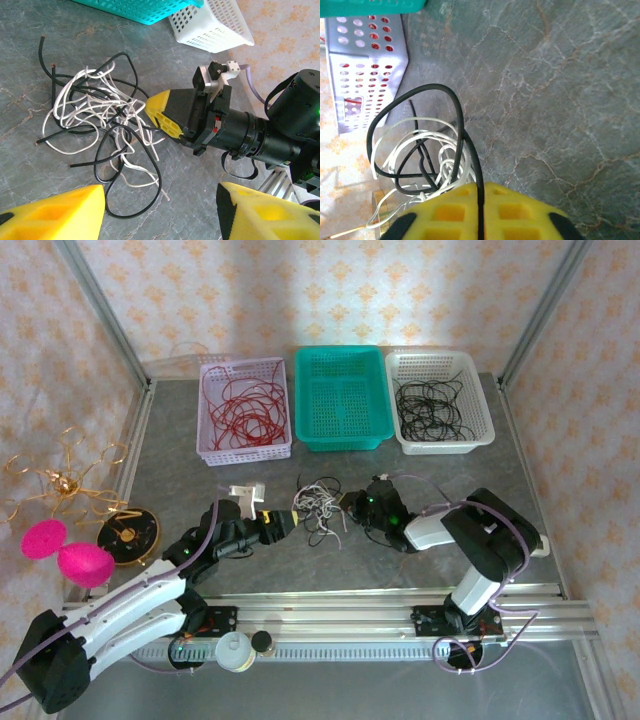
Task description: Untangle the cables
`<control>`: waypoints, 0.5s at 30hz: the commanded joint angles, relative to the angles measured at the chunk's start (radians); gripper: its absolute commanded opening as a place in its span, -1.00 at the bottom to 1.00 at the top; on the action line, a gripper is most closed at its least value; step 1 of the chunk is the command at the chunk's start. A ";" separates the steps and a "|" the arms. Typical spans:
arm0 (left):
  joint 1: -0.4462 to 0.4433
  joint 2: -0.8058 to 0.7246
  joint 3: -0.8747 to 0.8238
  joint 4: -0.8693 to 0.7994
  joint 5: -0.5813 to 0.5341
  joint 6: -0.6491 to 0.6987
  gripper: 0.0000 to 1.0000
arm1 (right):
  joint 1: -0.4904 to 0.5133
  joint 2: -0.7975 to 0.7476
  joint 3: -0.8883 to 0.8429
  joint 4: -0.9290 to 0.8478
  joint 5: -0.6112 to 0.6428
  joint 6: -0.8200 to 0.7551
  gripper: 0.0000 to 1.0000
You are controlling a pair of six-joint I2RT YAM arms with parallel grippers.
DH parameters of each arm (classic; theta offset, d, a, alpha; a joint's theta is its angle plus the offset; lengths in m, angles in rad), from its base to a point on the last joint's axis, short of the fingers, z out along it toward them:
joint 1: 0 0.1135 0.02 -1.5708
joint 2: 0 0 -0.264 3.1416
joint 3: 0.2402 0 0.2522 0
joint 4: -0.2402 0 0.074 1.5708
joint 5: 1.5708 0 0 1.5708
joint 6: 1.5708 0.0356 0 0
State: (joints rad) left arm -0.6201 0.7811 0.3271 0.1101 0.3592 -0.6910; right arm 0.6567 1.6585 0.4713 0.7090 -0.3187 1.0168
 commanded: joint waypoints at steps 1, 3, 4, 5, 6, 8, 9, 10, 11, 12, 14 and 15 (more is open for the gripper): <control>-0.006 -0.009 0.027 -0.005 -0.007 0.006 0.23 | 0.008 -0.049 0.004 -0.014 0.041 -0.044 -0.95; -0.006 -0.010 0.030 -0.012 -0.009 0.010 0.23 | 0.009 -0.098 0.006 -0.073 0.073 -0.095 -1.00; -0.006 -0.011 0.032 -0.015 -0.009 0.011 0.23 | 0.009 -0.127 0.010 -0.104 0.085 -0.122 -1.00; -0.007 -0.010 0.036 -0.019 -0.010 0.016 0.23 | 0.010 -0.160 0.017 -0.141 0.096 -0.160 -1.00; -0.007 -0.011 0.039 -0.023 -0.009 0.020 0.23 | 0.011 -0.191 0.029 -0.190 0.107 -0.198 -1.00; -0.007 -0.009 0.047 -0.033 -0.007 0.032 0.23 | 0.013 -0.256 0.055 -0.284 0.130 -0.276 -1.00; -0.007 -0.009 0.054 -0.040 -0.007 0.040 0.23 | 0.014 -0.289 0.065 -0.327 0.138 -0.315 -1.00; -0.007 -0.009 0.060 -0.046 -0.008 0.046 0.23 | 0.014 -0.320 0.077 -0.363 0.141 -0.348 -1.00; -0.007 -0.009 0.069 -0.056 -0.008 0.057 0.23 | 0.014 -0.352 0.094 -0.411 0.146 -0.393 -1.00; -0.007 -0.008 0.081 -0.069 -0.007 0.069 0.24 | 0.014 -0.383 0.115 -0.461 0.147 -0.443 -1.00; -0.007 -0.006 0.107 -0.090 -0.007 0.094 0.24 | 0.014 -0.430 0.160 -0.560 0.139 -0.529 -1.00; -0.007 -0.004 0.122 -0.100 -0.003 0.099 0.24 | 0.014 -0.450 0.186 -0.607 0.121 -0.576 -1.00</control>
State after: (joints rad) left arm -0.6205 0.7811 0.3897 0.0532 0.3592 -0.6456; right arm 0.6651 1.2671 0.5865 0.2932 -0.2180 0.6331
